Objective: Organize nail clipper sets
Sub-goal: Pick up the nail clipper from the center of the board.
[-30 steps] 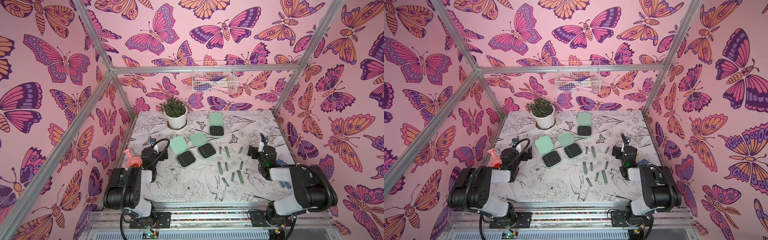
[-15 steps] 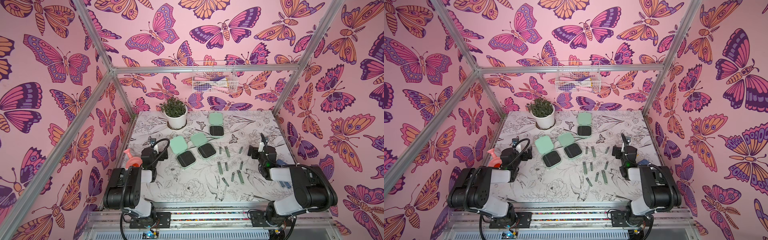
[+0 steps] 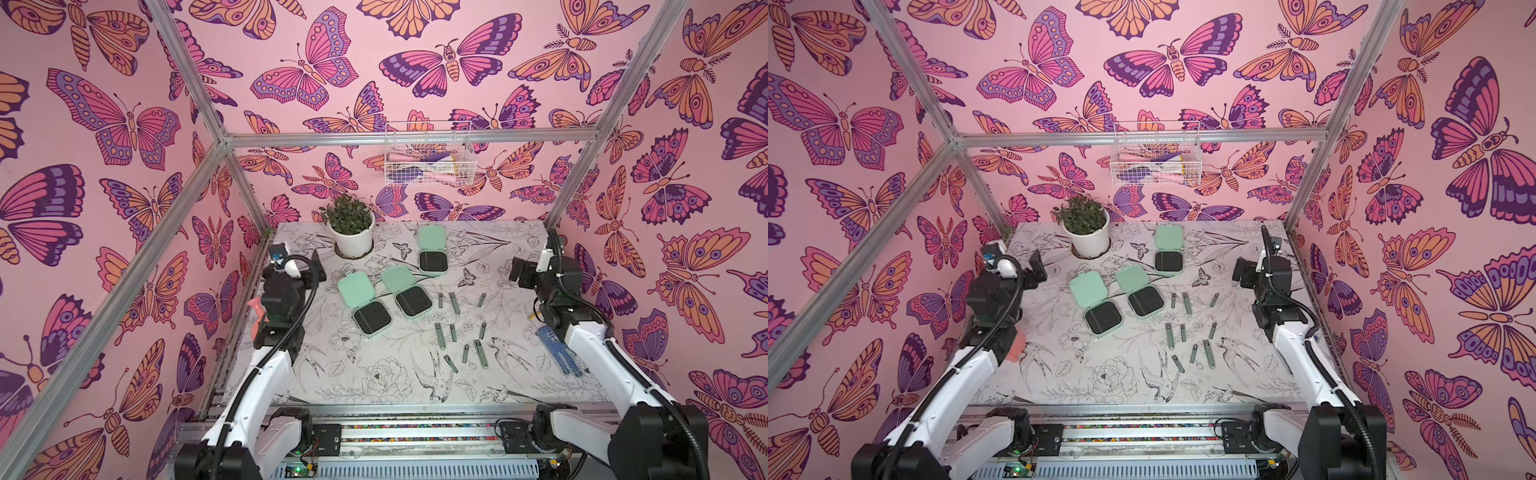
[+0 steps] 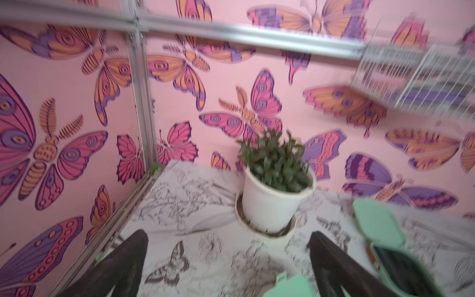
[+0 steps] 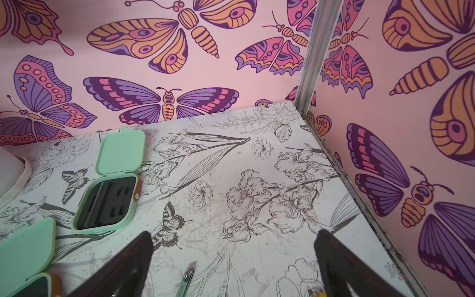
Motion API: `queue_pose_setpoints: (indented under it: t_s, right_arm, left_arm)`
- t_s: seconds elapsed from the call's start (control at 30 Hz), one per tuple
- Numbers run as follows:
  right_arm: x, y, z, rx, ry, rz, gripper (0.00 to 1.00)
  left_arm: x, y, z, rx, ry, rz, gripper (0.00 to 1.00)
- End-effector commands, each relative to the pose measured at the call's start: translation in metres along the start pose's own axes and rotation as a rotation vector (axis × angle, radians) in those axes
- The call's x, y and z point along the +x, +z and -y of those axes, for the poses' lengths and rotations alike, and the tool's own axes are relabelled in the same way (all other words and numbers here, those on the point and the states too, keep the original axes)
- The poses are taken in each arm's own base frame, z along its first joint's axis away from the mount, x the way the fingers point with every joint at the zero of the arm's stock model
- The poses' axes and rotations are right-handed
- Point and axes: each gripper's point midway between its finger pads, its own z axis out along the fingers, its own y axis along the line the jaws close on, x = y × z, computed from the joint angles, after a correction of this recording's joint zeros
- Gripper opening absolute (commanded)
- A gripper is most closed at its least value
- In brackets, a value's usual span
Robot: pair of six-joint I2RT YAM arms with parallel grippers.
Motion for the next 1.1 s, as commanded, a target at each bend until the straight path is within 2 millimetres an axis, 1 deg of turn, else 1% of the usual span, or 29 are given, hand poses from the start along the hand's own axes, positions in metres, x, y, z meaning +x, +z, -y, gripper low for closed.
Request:
queue_pose_setpoints:
  t_s: [0.0, 0.07, 0.13, 0.2, 0.23, 0.3, 0.33, 0.37, 0.43, 0.47, 0.53, 0.6, 0.7, 0.77, 0.83, 0.93, 1.0, 1.03, 1.07]
  right_arm:
    - [0.049, -0.022, 0.016, 0.088, 0.032, -0.292, 0.99]
    - [0.052, -0.035, 0.013, 0.078, 0.052, -0.371, 0.99]
    - [0.056, -0.046, 0.011, 0.086, 0.095, -0.442, 1.00]
    - [0.060, -0.056, 0.005, 0.080, 0.102, -0.501, 0.97]
    - [0.060, -0.061, -0.003, 0.066, 0.093, -0.524, 0.95]
    - [0.063, -0.066, -0.016, 0.043, 0.078, -0.551, 0.95]
    - [0.065, -0.070, -0.026, 0.017, 0.071, -0.566, 0.96]
    - [0.069, -0.073, -0.040, -0.018, 0.060, -0.575, 1.00]
    - [0.078, -0.080, -0.066, -0.078, 0.024, -0.587, 0.99]
    - [0.084, -0.083, -0.080, -0.103, 0.005, -0.592, 0.99]
    - [0.097, -0.089, -0.102, -0.129, -0.035, -0.612, 1.00]
    - [0.111, -0.094, -0.122, -0.149, -0.068, -0.639, 1.00]
    - [0.133, -0.099, -0.150, -0.174, -0.116, -0.684, 0.98]
    - [0.146, -0.103, -0.164, -0.169, -0.157, -0.712, 0.97]
    - [0.157, -0.104, -0.177, -0.176, -0.188, -0.736, 0.97]
    - [0.174, -0.106, -0.195, -0.203, -0.223, -0.779, 0.94]
    - [0.184, -0.107, -0.204, -0.212, -0.257, -0.794, 0.93]
    - [0.188, -0.108, -0.210, -0.223, -0.276, -0.797, 0.93]
    - [0.193, -0.109, -0.216, -0.239, -0.298, -0.801, 0.92]
  left_arm:
    - [0.039, -0.014, -0.013, -0.122, -0.101, -0.306, 0.99]
    - [0.043, -0.025, -0.014, -0.181, -0.152, -0.442, 0.99]
    - [0.054, -0.037, -0.013, -0.217, -0.131, -0.593, 0.99]
    - [0.072, -0.051, -0.010, -0.223, -0.087, -0.756, 0.99]
    - [0.084, -0.058, -0.006, -0.207, -0.075, -0.837, 0.99]
    - [0.107, -0.074, 0.003, -0.169, -0.098, -0.977, 0.99]
    - [0.119, -0.085, 0.008, -0.148, -0.129, -1.048, 0.99]
    - [0.132, -0.095, 0.015, -0.124, -0.167, -1.118, 0.99]
    - [0.153, -0.112, 0.033, -0.036, -0.216, -1.223, 0.99]
    - [0.161, -0.120, 0.041, 0.003, -0.212, -1.258, 0.99]
    - [0.171, -0.129, 0.048, 0.030, -0.153, -1.290, 0.99]
    - [0.177, -0.133, 0.051, 0.037, -0.125, -1.312, 0.99]
    - [0.182, -0.131, 0.049, 0.009, -0.120, -1.323, 1.00]
    - [0.178, -0.128, 0.050, 0.001, -0.126, -1.310, 0.99]
    - [0.183, -0.123, 0.051, -0.017, -0.129, -1.331, 0.98]
    - [0.178, -0.122, 0.049, -0.033, -0.140, -1.305, 0.96]
    - [0.180, -0.122, 0.048, -0.042, -0.144, -1.304, 0.95]
    - [0.171, -0.126, 0.048, -0.026, -0.154, -1.269, 0.94]
    - [0.170, -0.128, 0.047, -0.025, -0.156, -1.262, 0.93]
